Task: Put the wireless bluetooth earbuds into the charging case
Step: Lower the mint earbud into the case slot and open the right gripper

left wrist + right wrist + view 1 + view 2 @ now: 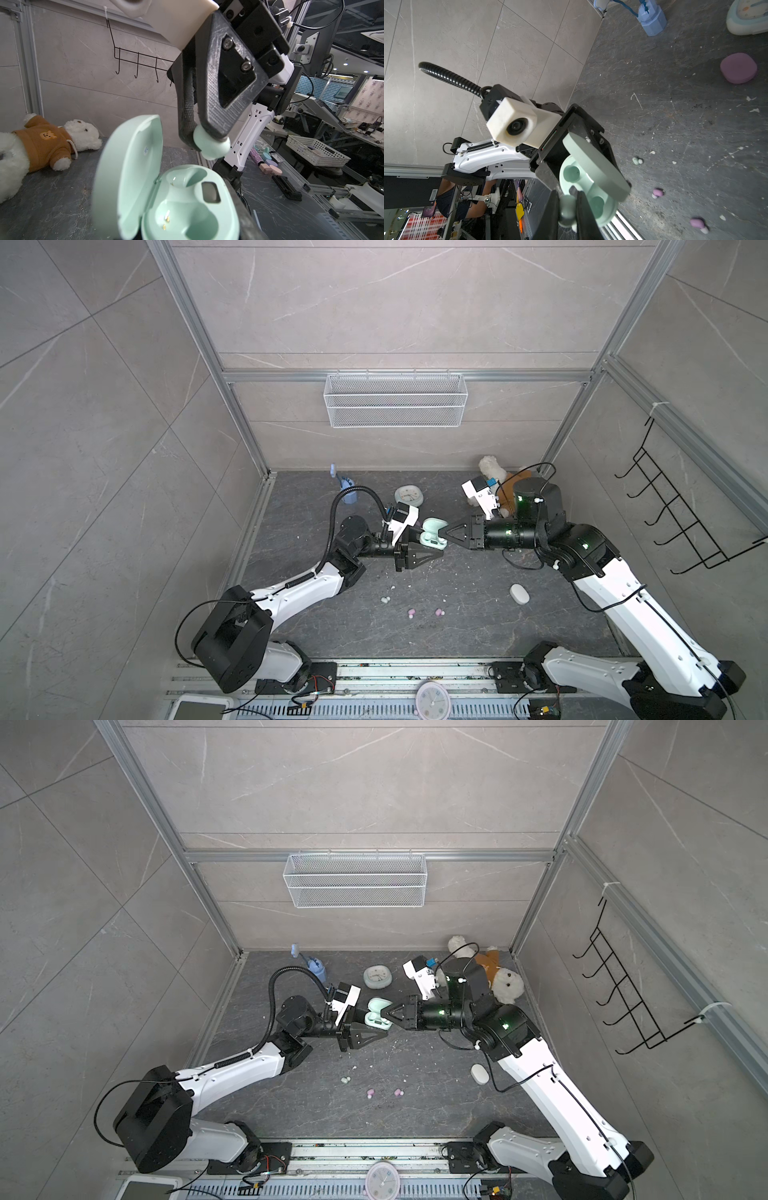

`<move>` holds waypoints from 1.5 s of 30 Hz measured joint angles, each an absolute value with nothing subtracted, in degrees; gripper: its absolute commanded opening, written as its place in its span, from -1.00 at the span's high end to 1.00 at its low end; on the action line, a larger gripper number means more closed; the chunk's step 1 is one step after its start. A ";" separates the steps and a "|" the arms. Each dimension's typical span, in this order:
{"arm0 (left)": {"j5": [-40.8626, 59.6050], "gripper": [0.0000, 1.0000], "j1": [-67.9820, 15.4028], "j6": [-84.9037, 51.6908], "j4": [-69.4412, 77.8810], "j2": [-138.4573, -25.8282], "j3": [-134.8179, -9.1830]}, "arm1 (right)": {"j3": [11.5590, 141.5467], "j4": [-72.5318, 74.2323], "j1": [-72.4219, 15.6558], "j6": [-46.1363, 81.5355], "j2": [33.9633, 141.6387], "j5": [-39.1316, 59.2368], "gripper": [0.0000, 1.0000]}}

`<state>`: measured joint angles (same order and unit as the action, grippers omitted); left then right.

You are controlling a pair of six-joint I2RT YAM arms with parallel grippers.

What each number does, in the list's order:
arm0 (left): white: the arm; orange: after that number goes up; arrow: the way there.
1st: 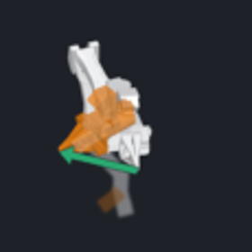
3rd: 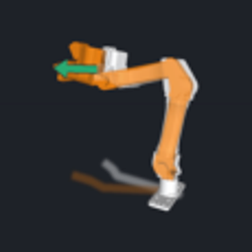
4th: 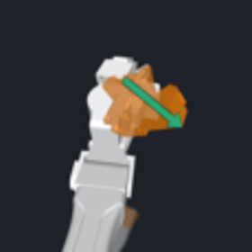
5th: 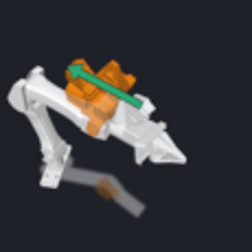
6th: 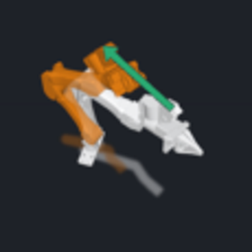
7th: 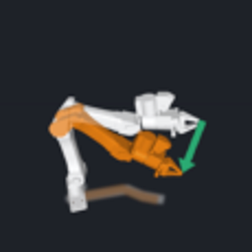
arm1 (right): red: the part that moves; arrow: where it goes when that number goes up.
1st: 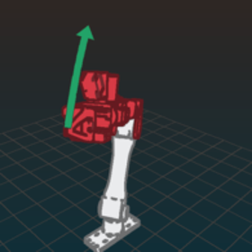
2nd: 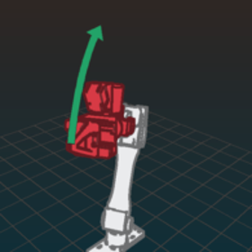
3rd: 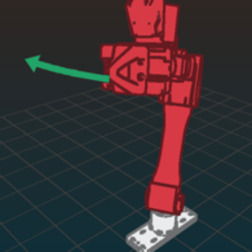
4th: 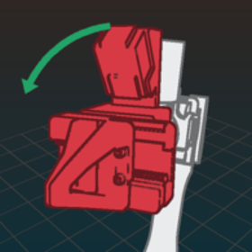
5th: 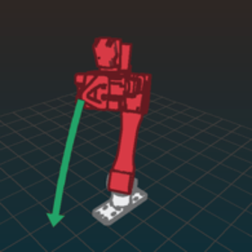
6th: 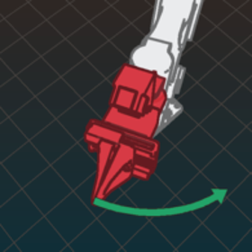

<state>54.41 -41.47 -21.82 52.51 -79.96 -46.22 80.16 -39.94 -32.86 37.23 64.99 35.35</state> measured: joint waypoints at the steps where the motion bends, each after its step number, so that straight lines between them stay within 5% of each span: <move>1: 54.46 0.65 -41.47 -21.91 52.64 -79.90 -46.19 | 80.16 -39.92 -32.86 37.23 64.99 35.35 0.78; 28: 54.61 0.65 -41.63 -22.98 52.71 -78.28 -46.19 | 79.29 -37.50 -34.17 37.39 65.87 35.22 0.76; 45: 54.54 0.66 -41.63 -22.98 49.87 -77.80 -46.17 | 80.12 -40.21 -34.81 34.81 65.93 32.75 0.15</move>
